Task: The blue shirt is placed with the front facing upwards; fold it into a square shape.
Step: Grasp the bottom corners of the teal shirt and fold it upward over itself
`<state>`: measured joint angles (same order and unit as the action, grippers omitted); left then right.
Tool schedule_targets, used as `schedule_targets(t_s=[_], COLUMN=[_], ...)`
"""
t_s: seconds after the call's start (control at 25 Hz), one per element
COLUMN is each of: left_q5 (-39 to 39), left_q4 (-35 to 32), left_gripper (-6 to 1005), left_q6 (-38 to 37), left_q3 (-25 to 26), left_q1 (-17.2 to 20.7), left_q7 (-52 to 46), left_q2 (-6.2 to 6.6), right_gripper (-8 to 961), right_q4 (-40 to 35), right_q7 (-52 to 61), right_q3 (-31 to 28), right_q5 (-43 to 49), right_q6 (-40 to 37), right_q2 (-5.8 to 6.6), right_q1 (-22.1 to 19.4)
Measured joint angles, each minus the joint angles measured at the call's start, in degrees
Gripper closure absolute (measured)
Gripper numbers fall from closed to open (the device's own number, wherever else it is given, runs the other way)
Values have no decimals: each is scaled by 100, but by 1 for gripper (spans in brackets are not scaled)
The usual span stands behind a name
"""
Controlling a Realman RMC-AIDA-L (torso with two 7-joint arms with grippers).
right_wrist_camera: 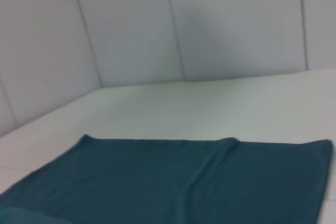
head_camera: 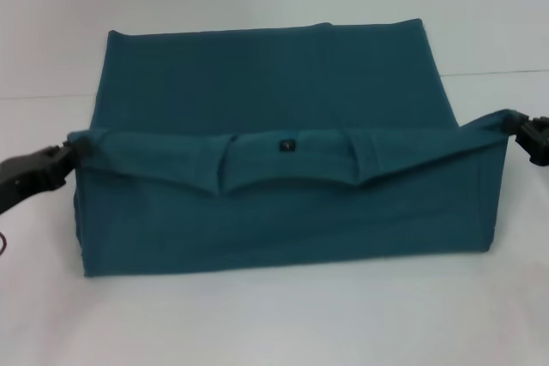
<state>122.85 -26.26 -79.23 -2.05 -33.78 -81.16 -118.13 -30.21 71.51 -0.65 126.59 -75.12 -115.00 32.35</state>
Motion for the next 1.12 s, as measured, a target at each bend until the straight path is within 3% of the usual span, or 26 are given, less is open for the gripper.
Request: schedule_targets(t_s=[0.56,1.12], left_q5=[-174,-421], left_q4=[288,298], left_gripper=[944,943], left_q6=[1022,1455], left_q3=[-25,-32], left_q1=[-409,-582], left_q7=[11,52], left_q2=[18,0], right_gripper=[910,911], right_q4=[129,375], right_q7=[48,-34], right_q3=[57,277], right_q5=[-4,-3], right_q6=[903,1549], right_q2=[5,-15], right_q1=[445,734])
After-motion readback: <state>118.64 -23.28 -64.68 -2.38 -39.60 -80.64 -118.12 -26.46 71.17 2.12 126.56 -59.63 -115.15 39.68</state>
